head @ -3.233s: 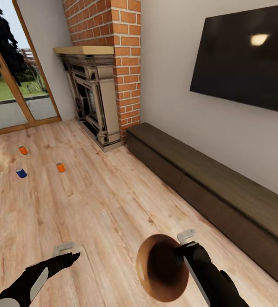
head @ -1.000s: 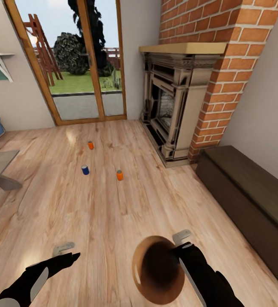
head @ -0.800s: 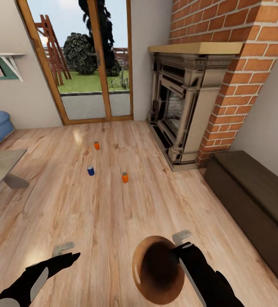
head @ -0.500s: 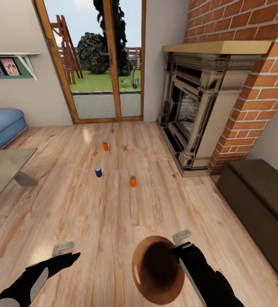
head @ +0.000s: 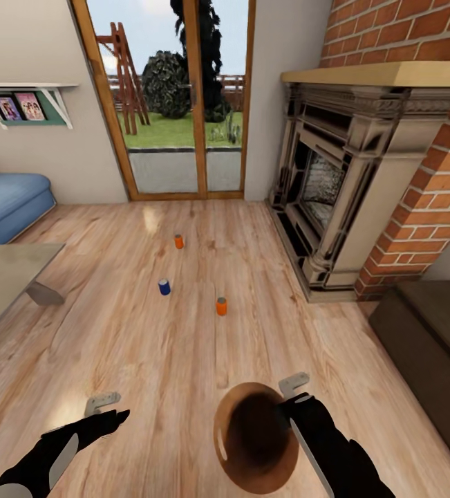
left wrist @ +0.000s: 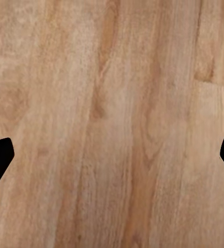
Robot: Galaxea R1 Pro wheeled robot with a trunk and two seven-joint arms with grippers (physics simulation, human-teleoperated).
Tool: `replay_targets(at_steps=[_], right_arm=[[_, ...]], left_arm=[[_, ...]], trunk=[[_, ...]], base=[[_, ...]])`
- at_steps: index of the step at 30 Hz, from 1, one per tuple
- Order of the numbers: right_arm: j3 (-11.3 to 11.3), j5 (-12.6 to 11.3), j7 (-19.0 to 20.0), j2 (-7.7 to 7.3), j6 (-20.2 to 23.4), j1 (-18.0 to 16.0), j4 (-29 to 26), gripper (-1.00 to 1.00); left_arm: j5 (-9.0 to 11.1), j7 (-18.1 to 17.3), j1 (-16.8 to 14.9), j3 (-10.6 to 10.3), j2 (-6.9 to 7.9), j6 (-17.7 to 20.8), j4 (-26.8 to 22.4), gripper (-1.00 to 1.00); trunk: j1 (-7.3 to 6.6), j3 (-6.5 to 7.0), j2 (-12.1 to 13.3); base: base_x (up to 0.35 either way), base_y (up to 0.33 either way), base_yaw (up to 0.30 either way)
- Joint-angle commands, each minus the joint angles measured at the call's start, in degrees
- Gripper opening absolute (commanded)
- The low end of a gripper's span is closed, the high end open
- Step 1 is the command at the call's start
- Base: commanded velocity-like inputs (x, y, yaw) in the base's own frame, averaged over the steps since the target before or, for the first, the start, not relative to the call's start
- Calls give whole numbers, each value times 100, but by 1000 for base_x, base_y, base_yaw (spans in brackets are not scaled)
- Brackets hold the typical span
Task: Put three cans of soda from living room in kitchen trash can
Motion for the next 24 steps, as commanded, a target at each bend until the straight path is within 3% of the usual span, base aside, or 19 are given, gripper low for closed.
replay_targets(at_steps=[1,12,19,24], right_arm=[[-1,-55,25,1,-3,-1,-2,-100],[-34,-82,35,1,-3,-1,28,-100],[-61,-102,105,57,1,-6,357,-100],[-81,-108,119,168,-10,-95,901,-100]], left_arm=[[0,1,0,0,0,0,0,100],[0,3,0,0,0,0,0,100],[0,-16,0,0,0,0,0,100],[0,-23,0,0,0,0,0,100]], trunk=[[0,0,0],[0,0,0],[0,0,0],[0,0,0]], base=[[324,-143,9],[323,-145,3],[321,-146,0],[290,-104,0]])
